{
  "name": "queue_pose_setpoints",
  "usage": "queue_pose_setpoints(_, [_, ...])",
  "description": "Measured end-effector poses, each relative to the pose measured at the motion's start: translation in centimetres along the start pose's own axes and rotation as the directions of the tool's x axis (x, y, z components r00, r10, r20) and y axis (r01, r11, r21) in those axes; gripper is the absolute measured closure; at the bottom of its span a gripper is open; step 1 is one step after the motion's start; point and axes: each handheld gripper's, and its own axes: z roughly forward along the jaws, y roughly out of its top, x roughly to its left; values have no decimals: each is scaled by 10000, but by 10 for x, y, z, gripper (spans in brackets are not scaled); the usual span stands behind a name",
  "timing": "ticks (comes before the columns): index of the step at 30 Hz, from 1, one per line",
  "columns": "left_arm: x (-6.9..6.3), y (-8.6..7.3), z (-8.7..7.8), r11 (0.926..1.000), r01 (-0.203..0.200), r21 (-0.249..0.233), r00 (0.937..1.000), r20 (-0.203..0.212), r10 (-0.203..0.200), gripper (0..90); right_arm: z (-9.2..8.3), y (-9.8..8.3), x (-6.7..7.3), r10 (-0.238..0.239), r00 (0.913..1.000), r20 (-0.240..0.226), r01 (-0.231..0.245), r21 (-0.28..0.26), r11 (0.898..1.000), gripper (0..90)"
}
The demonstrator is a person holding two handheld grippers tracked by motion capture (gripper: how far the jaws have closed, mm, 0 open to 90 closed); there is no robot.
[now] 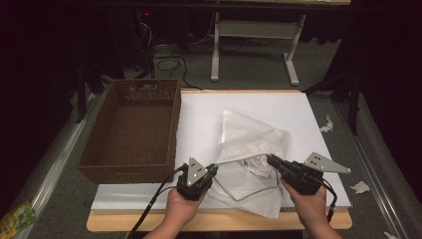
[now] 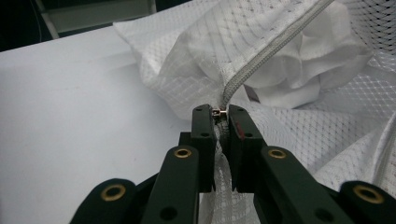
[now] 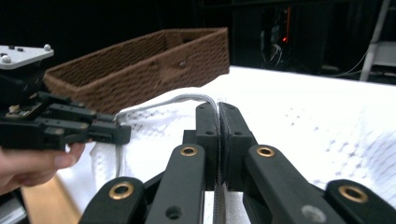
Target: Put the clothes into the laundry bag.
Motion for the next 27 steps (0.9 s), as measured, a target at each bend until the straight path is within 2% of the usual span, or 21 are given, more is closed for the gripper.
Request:
queue_pose_setpoints(3, [7, -5, 4, 9996, 248, 96, 9997, -5, -248, 823, -6, -9, 8, 285, 9994, -173, -280, 287, 9992, 798])
queue_pose_setpoints(4, [13, -7, 5, 9979, 632, 161, 9980, 54, -633, 822, -8, -11, 10, 299, 9994, -155, -294, 338, 9990, 780])
queue_pose_setpoints(6, [15, -10, 7, 9968, 775, 200, 9970, 61, -776, 821, -9, -12, 11, 339, 9993, -175, -333, 338, 9989, 771])
queue_pose_setpoints(7, [19, -14, 9, 9962, 818, 297, 9966, -106, -815, 818, -15, -13, 13, 472, 9987, -188, -466, 288, 9985, 751])
queue_pose_setpoints(9, [21, -15, 9, 9954, 910, 290, 9958, -148, -906, 817, -17, -13, 13, 497, 9987, -136, -494, 255, 9985, 745])
queue_pose_setpoints(10, [25, -15, 8, 9930, 1169, 168, 9928, -277, -1164, 817, -21, -13, 11, 485, 9987, 145, -487, 151, 9987, 726])
queue_pose_setpoints(11, [25, -15, 8, 9930, 1169, 168, 9928, -277, -1164, 818, -21, -13, 11, 485, 9987, 145, -487, 151, 9987, 726])
queue_pose_setpoints(12, [26, -15, 6, 9927, 1204, -38, 9922, -328, -1205, 818, -24, -13, 7, 541, 9968, 582, -545, 48, 9985, 692])
queue_pose_setpoints(13, [26, -15, 6, 9927, 1204, -38, 9922, -328, -1205, 818, -24, -13, 7, 541, 9968, 582, -545, 48, 9985, 692])
queue_pose_setpoints(14, [25, -15, 5, 9934, 1137, -149, 9931, -260, -1140, 818, -26, -14, -2, 718, 9906, 1162, -717, -57, 9974, 643])
queue_pose_setpoints(15, [25, -15, 5, 9934, 1137, -149, 9931, -260, -1140, 817, -26, -14, -2, 718, 9906, 1162, -717, -57, 9974, 643])
queue_pose_setpoints(16, [24, -16, 4, 9937, 1100, -195, 9936, -238, -1105, 817, -26, -17, -13, 713, 9766, 2027, -729, 7, 9973, 580])
queue_pose_setpoints(17, [24, -16, 4, 9937, 1100, -195, 9936, -238, -1105, 817, -26, -17, -13, 713, 9766, 2027, -729, 7, 9973, 580])
queue_pose_setpoints(18, [23, -16, 5, 9941, 1072, -185, 9939, -231, -1076, 817, -24, -20, -21, 706, 9679, 2413, -757, 119, 9971, 533])
queue_pose_setpoints(19, [23, -16, 5, 9939, 1085, -190, 9939, -190, -1088, 816, -19, -23, -31, 891, 9553, 2820, -1018, 306, 9943, 471])
queue_pose_setpoints(20, [22, -17, 5, 9944, 1042, -175, 9944, -154, -1045, 814, -10, -29, -50, 1462, 9402, 3075, -1748, 674, 9823, 371])
queue_pose_setpoints(21, [22, -17, 5, 9944, 1042, -175, 9944, -154, -1045, 814, -10, -29, -50, 1462, 9402, 3075, -1748, 674, 9823, 371])
queue_pose_setpoints(23, [22, -18, 6, 9947, 1017, -144, 9947, -163, -1020, 813, 1, -34, -63, 1871, 9354, 3000, -2257, 995, 9691, 283])
queue_pose_setpoints(25, [21, -18, 5, 9948, 1005, -158, 9947, -181, -1008, 812, 13, -37, -68, 2014, 9353, 2908, -2526, 1505, 9558, 231])
queue_pose_setpoints(26, [21, -18, 5, 9950, 989, -163, 9949, -190, -992, 814, 30, -43, -72, 1892, 9331, 3060, -2649, 2288, 9367, 205])
queue_pose_setpoints(27, [21, -18, 5, 9951, 975, -170, 9949, -222, -979, 814, 30, -43, -72, 1892, 9331, 3060, -2649, 2288, 9367, 205])
